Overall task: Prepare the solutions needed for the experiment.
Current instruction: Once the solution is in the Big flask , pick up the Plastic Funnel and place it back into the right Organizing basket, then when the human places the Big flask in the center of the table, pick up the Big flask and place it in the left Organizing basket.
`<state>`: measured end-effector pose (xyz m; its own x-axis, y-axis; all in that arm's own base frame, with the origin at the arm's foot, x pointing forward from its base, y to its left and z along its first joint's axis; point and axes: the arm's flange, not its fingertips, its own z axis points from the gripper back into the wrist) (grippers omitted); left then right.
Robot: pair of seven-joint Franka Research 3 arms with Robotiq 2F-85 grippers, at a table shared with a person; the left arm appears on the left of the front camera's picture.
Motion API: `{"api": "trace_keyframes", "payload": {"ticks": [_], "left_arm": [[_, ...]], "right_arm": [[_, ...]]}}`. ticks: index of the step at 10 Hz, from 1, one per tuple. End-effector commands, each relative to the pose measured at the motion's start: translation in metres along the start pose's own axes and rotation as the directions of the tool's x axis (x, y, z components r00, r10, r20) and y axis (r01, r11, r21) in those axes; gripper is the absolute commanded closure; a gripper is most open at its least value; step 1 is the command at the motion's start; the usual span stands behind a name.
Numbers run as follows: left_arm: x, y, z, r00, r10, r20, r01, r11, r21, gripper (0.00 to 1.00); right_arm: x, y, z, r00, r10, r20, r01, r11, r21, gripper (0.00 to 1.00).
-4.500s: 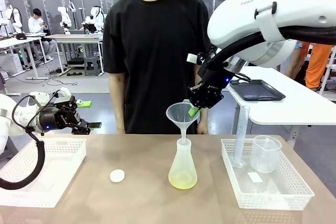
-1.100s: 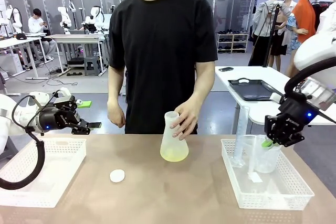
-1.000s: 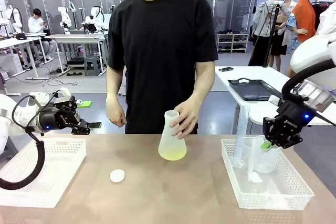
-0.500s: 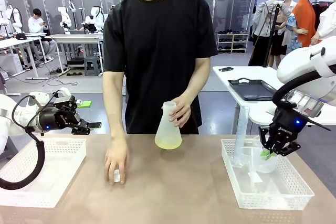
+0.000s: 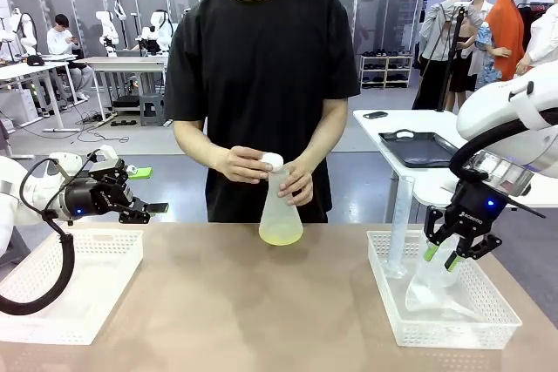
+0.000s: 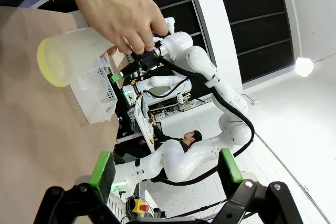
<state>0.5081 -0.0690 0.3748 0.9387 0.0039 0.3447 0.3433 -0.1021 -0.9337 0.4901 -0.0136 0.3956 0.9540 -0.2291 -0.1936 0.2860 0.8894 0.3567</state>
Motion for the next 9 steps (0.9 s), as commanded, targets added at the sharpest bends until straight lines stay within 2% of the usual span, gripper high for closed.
{"api": "trace_keyframes", "payload": {"ticks": [1,9], "left_arm": [[0.0008,0.0001,-0.0002,1.000,-0.017,-0.007,0.017,1.000,-0.018,0.00],[0.0008,0.0001,-0.0002,1.000,-0.017,-0.007,0.017,1.000,-0.018,0.00]], "right_arm": [[-0.0033,-0.0009,0.0007,1.000,0.020,-0.001,-0.020,1.000,0.003,0.57],[-0.0033,-0.0009,0.0007,1.000,0.020,-0.001,-0.020,1.000,0.003,0.57]]}}
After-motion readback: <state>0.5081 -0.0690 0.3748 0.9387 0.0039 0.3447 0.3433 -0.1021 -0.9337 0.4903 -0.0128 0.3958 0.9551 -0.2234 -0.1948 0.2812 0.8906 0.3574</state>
